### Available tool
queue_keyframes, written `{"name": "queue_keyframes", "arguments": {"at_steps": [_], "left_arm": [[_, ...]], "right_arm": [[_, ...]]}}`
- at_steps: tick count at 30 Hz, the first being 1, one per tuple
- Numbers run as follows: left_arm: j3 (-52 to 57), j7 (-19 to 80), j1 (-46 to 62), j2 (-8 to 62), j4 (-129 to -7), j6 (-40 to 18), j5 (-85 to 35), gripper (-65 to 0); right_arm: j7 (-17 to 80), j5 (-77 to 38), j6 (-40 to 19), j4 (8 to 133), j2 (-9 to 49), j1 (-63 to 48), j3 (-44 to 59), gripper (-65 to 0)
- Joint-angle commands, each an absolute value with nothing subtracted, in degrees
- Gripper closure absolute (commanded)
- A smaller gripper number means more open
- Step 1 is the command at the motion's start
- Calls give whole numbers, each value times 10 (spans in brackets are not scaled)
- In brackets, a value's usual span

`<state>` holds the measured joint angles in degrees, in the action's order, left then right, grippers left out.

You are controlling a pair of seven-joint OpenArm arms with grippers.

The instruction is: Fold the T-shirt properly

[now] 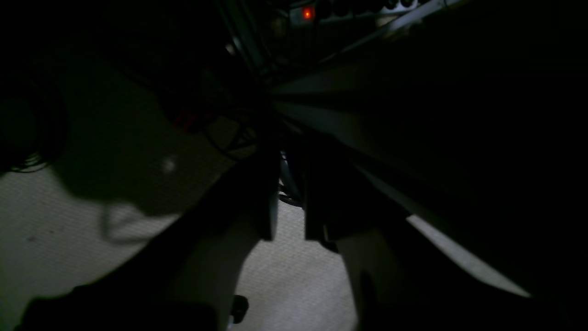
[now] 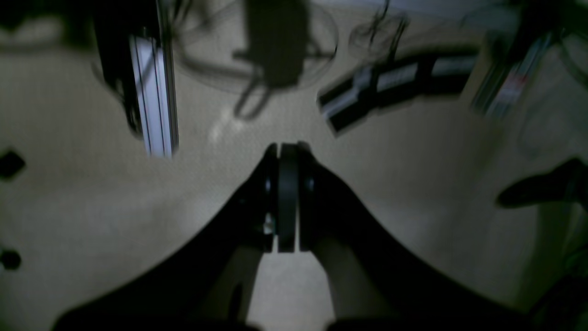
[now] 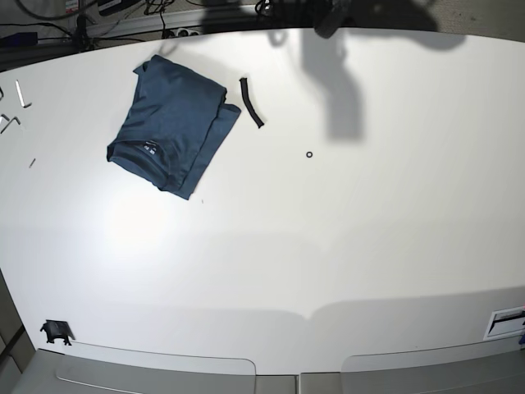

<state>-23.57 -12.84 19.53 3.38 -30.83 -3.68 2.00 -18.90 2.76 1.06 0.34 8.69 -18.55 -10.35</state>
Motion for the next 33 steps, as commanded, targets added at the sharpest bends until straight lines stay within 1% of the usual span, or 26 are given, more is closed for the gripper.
{"name": "queue_keyframes", "arguments": {"at_steps": [1, 9, 15, 33], "left_arm": [[-237, -136, 202, 30, -311, -43, 21, -81], [-237, -136, 202, 30, -311, -43, 21, -81], [-237, -136, 202, 30, -311, -43, 21, -81], [-237, -136, 202, 30, -311, -43, 21, -81]], "right_arm": [[-194, 26, 11, 0, 90, -182, -102, 0], [-193, 26, 11, 0, 90, -114, -103, 0], [-193, 26, 11, 0, 90, -84, -103, 0], [-197, 26, 11, 0, 90, -70, -102, 0]]}}
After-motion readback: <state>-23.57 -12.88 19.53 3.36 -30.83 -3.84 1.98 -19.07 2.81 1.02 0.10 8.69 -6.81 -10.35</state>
